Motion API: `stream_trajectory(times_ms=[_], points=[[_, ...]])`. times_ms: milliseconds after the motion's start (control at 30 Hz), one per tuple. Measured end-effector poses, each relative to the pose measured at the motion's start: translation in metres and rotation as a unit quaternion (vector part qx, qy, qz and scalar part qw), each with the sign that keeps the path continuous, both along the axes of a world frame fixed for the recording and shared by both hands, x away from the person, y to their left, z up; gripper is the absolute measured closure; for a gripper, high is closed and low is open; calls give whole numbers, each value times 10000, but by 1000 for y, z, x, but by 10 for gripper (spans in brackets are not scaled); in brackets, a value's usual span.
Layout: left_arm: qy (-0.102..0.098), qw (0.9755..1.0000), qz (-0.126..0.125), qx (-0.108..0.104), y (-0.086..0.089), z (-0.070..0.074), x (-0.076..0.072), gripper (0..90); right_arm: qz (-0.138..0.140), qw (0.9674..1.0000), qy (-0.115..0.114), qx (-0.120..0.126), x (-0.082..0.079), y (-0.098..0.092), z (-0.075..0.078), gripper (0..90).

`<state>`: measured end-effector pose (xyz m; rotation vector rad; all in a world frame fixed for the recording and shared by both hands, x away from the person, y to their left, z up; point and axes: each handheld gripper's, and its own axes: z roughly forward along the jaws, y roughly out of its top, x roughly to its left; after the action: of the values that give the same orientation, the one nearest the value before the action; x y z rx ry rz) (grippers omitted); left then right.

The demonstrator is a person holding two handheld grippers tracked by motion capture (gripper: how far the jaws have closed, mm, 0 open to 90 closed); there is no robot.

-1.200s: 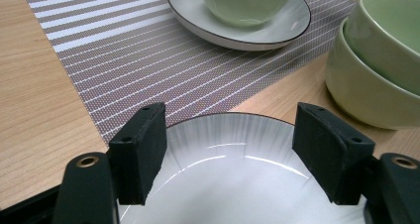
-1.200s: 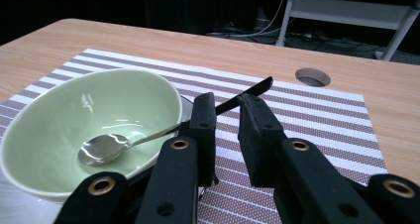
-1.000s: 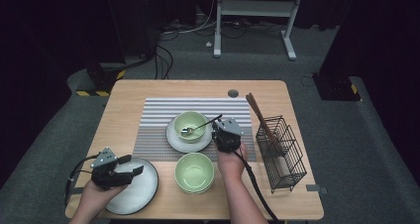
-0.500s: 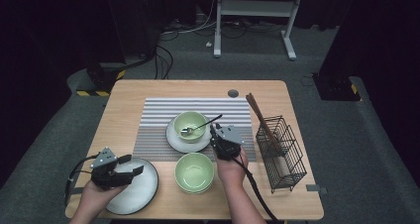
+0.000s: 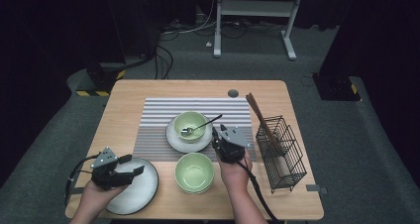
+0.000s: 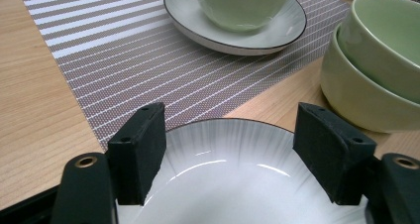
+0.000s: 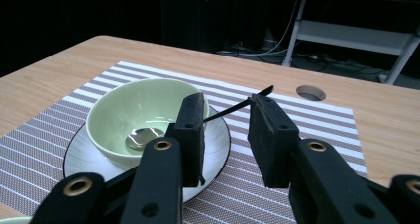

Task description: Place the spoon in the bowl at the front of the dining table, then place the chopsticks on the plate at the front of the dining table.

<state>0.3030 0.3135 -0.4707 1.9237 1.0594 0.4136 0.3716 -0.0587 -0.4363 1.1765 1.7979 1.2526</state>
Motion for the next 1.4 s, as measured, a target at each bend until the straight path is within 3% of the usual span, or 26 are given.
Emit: stream_trajectory(times_ms=[133, 333, 733, 1400], points=[[4, 10000, 37, 10, -1, 0, 0, 269, 42, 9999, -80, 57, -4, -5, 4, 640], [-18, 10000, 68, 20, -2, 0, 0, 267, 116, 9999, -21, 121, -7, -7, 6, 582], [-109, 9994, 257, 191, -3, -1, 1, 240, 77, 9999, -102, 50, -9, -14, 11, 542], [-78, 9996, 166, 193, -6, -1, 2, 239, -61, 9994, -334, -33, -16, -26, 32, 516]])
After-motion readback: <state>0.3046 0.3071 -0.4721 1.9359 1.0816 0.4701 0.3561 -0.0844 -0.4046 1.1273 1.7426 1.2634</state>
